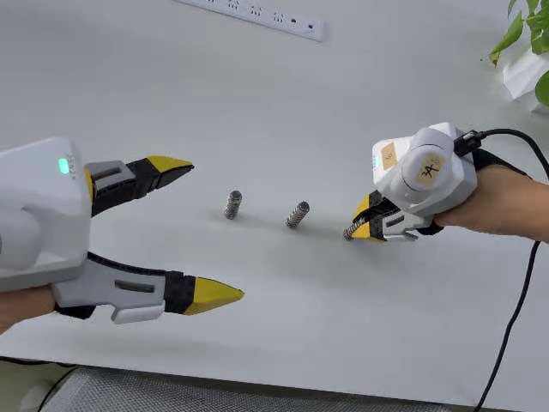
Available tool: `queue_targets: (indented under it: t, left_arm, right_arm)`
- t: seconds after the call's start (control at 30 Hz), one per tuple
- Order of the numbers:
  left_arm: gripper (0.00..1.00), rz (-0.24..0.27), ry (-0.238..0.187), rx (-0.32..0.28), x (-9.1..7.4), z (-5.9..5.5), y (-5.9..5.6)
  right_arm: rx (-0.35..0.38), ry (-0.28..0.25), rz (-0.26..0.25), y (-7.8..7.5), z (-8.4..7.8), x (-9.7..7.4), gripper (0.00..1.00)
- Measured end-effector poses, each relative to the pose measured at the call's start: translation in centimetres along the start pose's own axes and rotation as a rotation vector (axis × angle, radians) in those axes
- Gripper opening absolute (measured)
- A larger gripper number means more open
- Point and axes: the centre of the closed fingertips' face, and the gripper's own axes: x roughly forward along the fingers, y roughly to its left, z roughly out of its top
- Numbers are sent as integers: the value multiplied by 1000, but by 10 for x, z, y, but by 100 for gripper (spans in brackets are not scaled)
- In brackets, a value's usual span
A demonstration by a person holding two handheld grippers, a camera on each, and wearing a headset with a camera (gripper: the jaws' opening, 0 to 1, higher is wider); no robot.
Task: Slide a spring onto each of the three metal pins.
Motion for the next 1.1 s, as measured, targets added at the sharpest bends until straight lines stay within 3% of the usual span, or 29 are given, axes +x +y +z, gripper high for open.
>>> queue_targets:
  t: [0.63, 1.1]
  left_arm:
    - [87, 3, 4, 7, -1, -1, 2]
    - [88, -2, 25, 25, -3, -2, 0]
  right_arm:
    - [50, -51, -12, 5, 9, -13, 21]
    - [188, -210, -77, 10, 12, -42, 35]
